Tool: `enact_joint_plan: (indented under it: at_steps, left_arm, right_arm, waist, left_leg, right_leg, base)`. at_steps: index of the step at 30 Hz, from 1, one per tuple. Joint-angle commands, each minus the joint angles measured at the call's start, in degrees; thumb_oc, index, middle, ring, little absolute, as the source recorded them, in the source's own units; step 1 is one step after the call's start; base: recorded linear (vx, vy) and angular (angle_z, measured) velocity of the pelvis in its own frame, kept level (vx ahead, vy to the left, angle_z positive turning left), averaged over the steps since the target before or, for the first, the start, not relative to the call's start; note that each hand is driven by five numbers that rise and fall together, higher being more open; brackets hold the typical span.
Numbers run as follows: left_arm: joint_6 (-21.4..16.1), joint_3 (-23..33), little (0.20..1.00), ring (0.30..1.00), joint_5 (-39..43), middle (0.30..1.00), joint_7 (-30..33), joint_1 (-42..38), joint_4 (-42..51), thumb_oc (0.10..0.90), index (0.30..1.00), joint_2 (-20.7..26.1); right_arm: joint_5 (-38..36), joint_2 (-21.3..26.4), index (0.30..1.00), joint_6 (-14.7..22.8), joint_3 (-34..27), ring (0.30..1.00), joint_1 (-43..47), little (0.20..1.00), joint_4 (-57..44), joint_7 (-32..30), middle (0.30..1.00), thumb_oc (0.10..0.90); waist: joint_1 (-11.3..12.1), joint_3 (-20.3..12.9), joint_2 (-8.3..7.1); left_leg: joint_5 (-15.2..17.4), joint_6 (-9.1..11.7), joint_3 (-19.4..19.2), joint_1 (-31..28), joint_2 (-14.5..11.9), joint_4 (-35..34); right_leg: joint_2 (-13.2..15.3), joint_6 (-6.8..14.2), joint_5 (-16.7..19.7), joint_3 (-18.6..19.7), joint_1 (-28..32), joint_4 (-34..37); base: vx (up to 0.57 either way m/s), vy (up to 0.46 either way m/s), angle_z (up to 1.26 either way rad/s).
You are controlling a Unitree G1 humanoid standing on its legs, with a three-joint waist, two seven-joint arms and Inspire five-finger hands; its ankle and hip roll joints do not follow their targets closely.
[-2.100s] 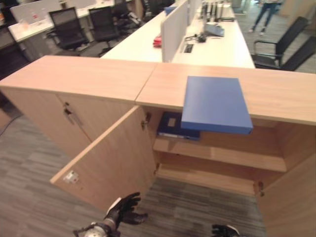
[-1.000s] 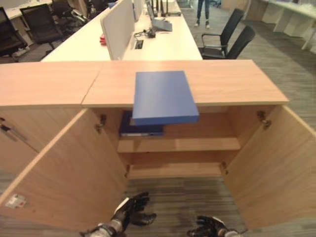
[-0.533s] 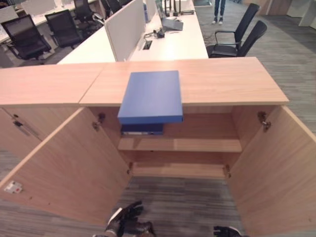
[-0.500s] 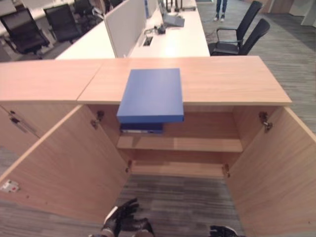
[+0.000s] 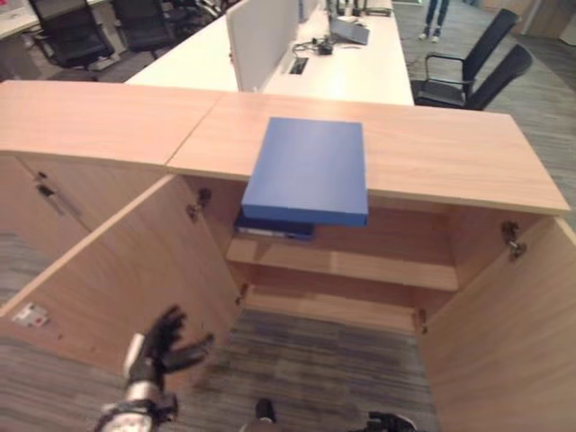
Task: Put the empty folder in the office cabinet
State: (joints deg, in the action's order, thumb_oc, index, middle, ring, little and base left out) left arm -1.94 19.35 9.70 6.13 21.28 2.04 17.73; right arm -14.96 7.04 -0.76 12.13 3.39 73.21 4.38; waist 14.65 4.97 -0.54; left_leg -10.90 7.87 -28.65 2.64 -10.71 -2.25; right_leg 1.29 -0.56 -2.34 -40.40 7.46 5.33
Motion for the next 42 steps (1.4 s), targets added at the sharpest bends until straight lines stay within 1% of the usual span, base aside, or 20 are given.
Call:
enact_joint_plan:
  at_steps: [1,3,5,6,7,9,11,13,14,16,18,19,23,24,27,29,32,33,38,42]
  left_arm:
    - [-10.3,4.2,0.9,0.9,-14.5,0.9,14.3,-5.3,12.0,0.8,0.9,6.4]
    - [-10.7,6.7,0.9,0.9,-22.4,0.9,19.6,-8.0,16.5,0.8,0.9,8.8]
    - [-11.3,8.1,0.9,0.9,-27.1,0.9,22.6,-10.6,20.5,0.8,0.9,10.8]
    - [-11.5,8.2,0.9,0.9,-28.5,0.9,22.9,-11.6,21.8,0.8,0.9,11.7]
    - [-12.9,6.8,0.9,0.9,-29.4,0.9,21.7,-13.7,24.8,0.8,0.9,13.9]
    - [-12.9,6.8,0.9,0.9,-29.4,0.9,21.5,-13.8,24.9,0.8,0.9,13.9]
    - [-16.1,1.9,0.9,0.9,-26.3,0.9,15.9,-15.8,29.8,0.8,0.9,17.1]
    - [-16.5,0.6,0.9,0.9,-24.7,0.9,13.7,-15.9,30.6,0.8,0.9,18.0]
    - [-17.5,-2.0,0.9,0.9,-22.2,0.9,10.2,-16.3,32.3,0.8,0.9,19.6]
    - [-17.4,-2.1,0.9,0.9,-21.9,0.9,9.9,-16.5,32.3,0.8,0.9,19.7]
    - [-17.5,-7.4,0.9,0.9,-19.2,0.9,3.0,-18.0,34.6,0.8,0.9,23.9]
    - [-17.3,-8.6,0.9,0.9,-18.6,0.9,1.6,-18.6,34.9,0.8,0.9,24.6]
    - [-16.7,-11.1,0.9,0.9,-17.1,0.9,-1.4,-19.8,35.4,0.8,0.9,25.7]
    - [-16.5,-13.6,0.9,0.9,-15.7,0.9,-4.0,-20.8,35.8,0.8,0.9,26.5]
    - [-16.4,-14.8,0.9,0.9,-15.8,0.9,-4.6,-21.6,35.5,0.8,0.9,26.8]
    - [-16.1,-17.2,0.9,0.9,-17.3,0.9,-5.6,-23.1,34.6,0.8,0.9,27.9]
    - [-15.7,-19.4,0.9,0.9,-23.0,0.9,-5.1,-25.2,31.7,0.8,0.9,29.9]
    - [-15.8,-19.7,0.9,0.9,-23.3,0.9,-4.9,-25.4,31.5,0.8,0.9,29.9]
    - [-15.1,-19.0,0.9,0.9,-35.9,0.9,-2.3,-27.5,26.2,0.8,0.9,33.6]
    - [-14.3,-18.8,0.9,0.9,-39.4,0.9,-0.7,-28.1,24.0,0.8,0.9,33.6]
  right_arm:
    - [-4.1,-2.0,0.9,2.0,-0.5,0.9,2.8,0.9,2.8,-1.3,0.9,0.8]
    - [-4.2,-2.8,0.9,2.3,-0.2,0.9,2.9,0.9,4.4,-1.7,0.9,0.8]
    - [-4.1,-3.0,0.9,2.3,-0.2,0.9,2.8,0.9,5.7,-1.9,0.9,0.8]
    - [-4.0,-3.0,0.9,2.3,-0.2,0.9,2.8,0.9,6.3,-1.8,0.9,0.8]
    - [-3.7,-2.8,0.9,2.4,-0.4,0.9,2.7,0.9,7.3,-1.8,0.9,0.8]
    - [-3.7,-2.8,0.9,2.4,-0.7,0.9,2.8,0.9,7.4,-1.8,0.9,0.8]
    - [-3.0,-2.2,0.9,2.3,-0.7,0.9,2.4,0.9,8.7,-1.3,0.9,0.8]
    - [-2.8,-2.0,0.9,2.3,-0.9,0.9,2.3,0.9,8.9,-1.2,0.9,0.8]
    - [-2.6,-1.8,0.9,2.1,-0.8,0.9,2.3,0.9,9.3,-0.7,0.9,0.8]
    - [-2.6,-1.8,0.9,2.0,-1.0,0.9,2.2,0.9,9.3,-0.7,0.9,0.8]
    - [-2.0,-1.3,0.9,1.7,-0.6,0.9,2.5,0.9,9.4,0.1,0.9,0.8]
    - [-2.0,-1.2,0.9,1.5,-0.5,0.9,2.7,0.9,9.3,0.2,0.9,0.8]
    - [-2.0,-1.2,0.9,1.4,-0.3,0.9,2.9,0.9,9.1,0.6,0.9,0.8]
    - [-1.6,-1.0,0.9,1.2,0.5,0.9,3.2,0.9,8.9,1.2,0.9,0.8]
    - [-1.3,-1.0,0.9,1.1,0.9,0.9,3.2,0.9,8.7,1.3,0.9,0.8]
    - [-0.7,-1.1,0.9,1.0,1.5,0.9,3.1,0.9,8.5,1.6,0.9,0.8]
    - [-0.2,-0.9,0.9,0.9,2.0,0.9,3.0,0.9,8.2,1.8,0.9,0.8]
    - [-0.2,-1.0,0.9,0.9,2.0,0.9,3.0,0.9,8.2,1.8,0.9,0.8]
    - [0.5,-0.8,0.9,1.0,2.2,0.9,2.6,0.9,7.6,1.7,0.9,0.8]
    - [0.9,-0.9,0.9,1.0,2.4,0.9,2.2,0.9,7.7,1.7,0.9,0.8]
  waist:
    - [2.3,-3.6,-1.56]
    - [2.5,-3.9,-1.73]
    - [2.2,-4.2,-1.7]
    - [2.1,-4.3,-1.69]
    - [1.5,-4.5,-1.58]
    - [1.7,-4.5,-1.64]
    - [0.2,-4.9,-1.11]
    - [-0.1,-5.1,-0.96]
    - [-0.9,-5.4,-0.67]
    - [-0.7,-5.5,-0.72]
    - [-1.9,-6.0,-0.26]
    - [-2.1,-6.2,-0.23]
    - [-2.3,-6.4,-0.2]
    - [-2.9,-6.8,-0.11]
    - [-3.1,-6.9,-0.11]
    - [-3.5,-7.2,-0.22]
    - [-4.3,-7.7,-0.22]
    - [-4.3,-7.7,-0.26]
    - [-5.1,-8.1,-0.32]
    - [-5.7,-8.4,-0.36]
  left_leg:
    - [-6.8,2.1,-0.5,2.7,-1.5,0.7]
    - [-7.2,2.3,-0.5,2.4,-1.6,0.5]
    - [-7.4,2.8,-0.7,2.1,-1.7,0.3]
    - [-7.5,2.9,-0.9,1.9,-1.7,0.3]
    - [-7.6,3.0,-1.2,1.7,-1.8,0.2]
    - [-7.7,3.1,-1.2,1.6,-1.8,0.2]
    - [-7.9,3.2,-1.5,1.2,-1.9,0.0]
    - [-7.9,3.0,-1.8,1.1,-2.0,-0.2]
    - [-7.8,3.1,-1.8,0.8,-2.0,-0.4]
    - [-7.8,3.1,-1.8,0.8,-2.0,-0.4]
    - [-7.6,3.0,-2.1,0.3,-2.0,-0.8]
    - [-7.6,3.0,-2.2,0.3,-1.9,-0.9]
    - [-7.5,2.9,-2.4,0.1,-1.8,-1.1]
    - [-7.1,2.7,-2.6,-0.2,-1.6,-1.3]
    - [-7.0,2.5,-2.8,-0.2,-1.5,-1.4]
    - [-6.7,2.4,-2.9,-0.4,-1.4,-1.5]
    - [-6.2,2.3,-3.1,-0.7,-1.1,-1.9]
    - [-6.2,2.1,-3.3,-0.7,-1.1,-1.9]
    - [-5.4,1.9,-3.7,-1.3,-0.7,-2.2]
    - [-5.0,2.0,-3.8,-1.3,-0.7,-2.2]
  right_leg:
    - [2.1,3.5,-0.2,2.4,2.0,-0.3]
    - [2.0,3.6,-0.2,2.5,2.2,-0.3]
    - [2.0,3.7,-0.2,2.7,2.3,-0.3]
    - [2.0,3.8,-0.1,2.8,2.3,-0.3]
    - [2.0,3.9,0.0,3.0,2.4,-0.3]
    - [2.0,3.9,0.0,3.1,2.4,-0.3]
    - [2.0,4.1,0.2,3.3,2.4,-0.3]
    - [2.0,4.1,0.3,3.2,2.3,-0.3]
    - [2.1,4.3,0.3,3.4,2.3,-0.3]
    - [2.1,4.3,0.4,3.4,2.3,-0.3]
    - [2.2,4.6,0.6,3.7,2.2,-0.3]
    - [2.3,4.7,0.7,3.7,2.2,-0.3]
    - [2.3,4.8,0.8,3.9,2.2,-0.3]
    - [2.5,4.9,0.9,4.1,2.1,-0.3]
    - [2.6,4.9,1.1,4.0,2.0,-0.3]
    - [2.8,5.2,1.3,4.1,2.0,-0.3]
    - [3.0,5.4,1.4,4.5,1.9,-0.3]
    - [3.0,5.4,1.5,4.4,1.9,-0.3]
    - [3.4,5.7,1.8,5.0,1.8,-0.3]
    - [3.6,5.7,1.8,5.2,1.7,-0.3]
  base:
    - [0.0,0.0,0.0]
    - [0.01,0.004,0.03]
    - [0.0,0.003,0.02]
    - [0.0,0.0,0.0]
    - [0.0,0.0,0.0]
    - [0.0,0.002,-0.03]
    - [-0.01,0.018,-0.1]
    - [-0.01,0.022,-0.06]
    - [-0.01,0.017,-0.07]
    - [-0.01,0.015,-0.07]
    - [-0.02,0.026,-0.07]
    - [-0.01,0.018,-0.04]
    - [0.0,0.006,-0.03]
    - [0.0,0.024,-0.18]
    - [0.0,0.02,-0.1]
    - [0.0,0.0,0.0]
    - [0.0,0.0,0.0]
    - [0.0,0.0,0.0]
    - [0.01,0.01,-0.07]
    - [0.01,0.003,-0.11]
